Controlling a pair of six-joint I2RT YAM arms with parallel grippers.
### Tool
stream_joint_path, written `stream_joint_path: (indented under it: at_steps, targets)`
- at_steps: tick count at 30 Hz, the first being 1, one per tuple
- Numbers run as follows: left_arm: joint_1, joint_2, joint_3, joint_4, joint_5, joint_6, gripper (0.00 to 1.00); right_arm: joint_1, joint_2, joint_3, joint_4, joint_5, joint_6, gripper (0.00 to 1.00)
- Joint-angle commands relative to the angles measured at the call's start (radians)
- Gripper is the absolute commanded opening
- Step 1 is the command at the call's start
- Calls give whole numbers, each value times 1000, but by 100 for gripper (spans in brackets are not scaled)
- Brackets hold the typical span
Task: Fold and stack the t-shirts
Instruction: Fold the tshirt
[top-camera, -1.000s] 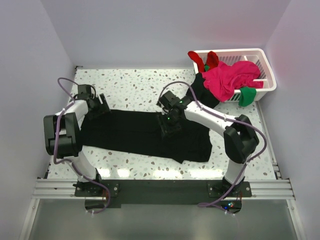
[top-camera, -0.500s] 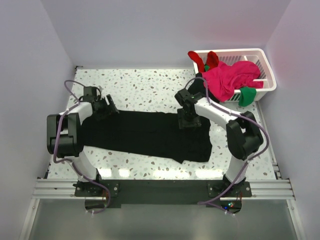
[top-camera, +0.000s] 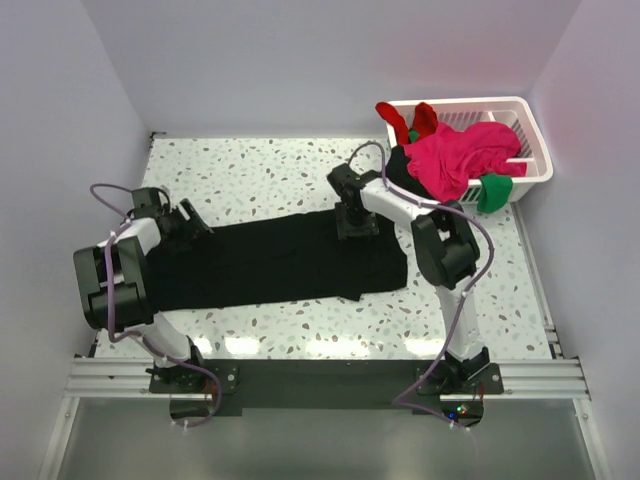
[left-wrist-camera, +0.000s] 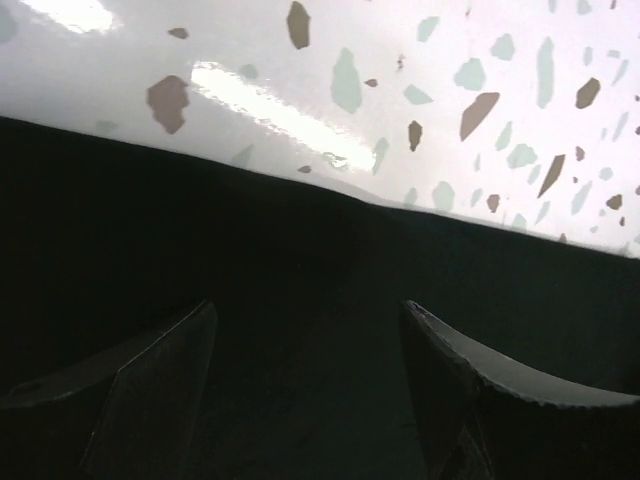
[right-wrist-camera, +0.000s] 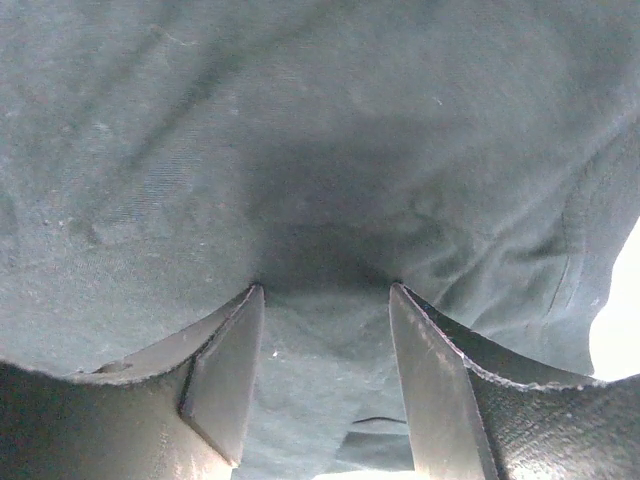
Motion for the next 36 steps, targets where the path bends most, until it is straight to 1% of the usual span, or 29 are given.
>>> stream_joint_path:
  at_steps: [1,2,4,5,7,8,9,11,13,15,17,20,25,30,33,36]
  targets:
    - [12,-31,-22,-79,-79,54,79,0,116,134,19,29,8,58]
    - [12,-37,-22,-82,-82,55,79,0,171,218,-1,29,10,58]
    - [12,-59,-21,-88,-83,54,79,2,224,311,-24,25,10,58]
    - [13,-66,-21,-89,-86,52,80,0,255,407,-43,23,13,58]
    - [13,-83,-13,-97,-85,52,80,0,343,515,-69,15,13,59]
    - [13,-89,-10,-100,-86,54,80,0,372,624,-93,11,14,59]
    - [13,-96,-5,-105,-83,55,80,0,430,679,-103,6,19,59]
    - [12,-119,-2,-105,-76,58,80,-1,464,791,-91,-39,23,60]
    - [12,-146,5,-106,-71,63,80,-4,463,808,-52,-76,33,60]
    - [10,-168,10,-106,-68,72,80,-6,420,750,49,-106,46,60]
    - [4,-195,10,-102,-63,78,80,-4,335,664,153,-109,46,61]
    - [-28,-208,1,-85,-53,94,80,-4,256,624,212,-109,11,62]
    - [-106,-174,-16,-65,-20,103,80,-5,164,584,219,-150,-16,62]
    - [-140,-163,-42,-14,45,72,79,-3,30,385,259,-214,-3,63]
    - [-146,-151,-41,-10,44,68,79,2,-20,267,275,-282,13,64]
    - [-146,-145,-39,-10,36,74,79,14,-50,156,282,-305,22,64]
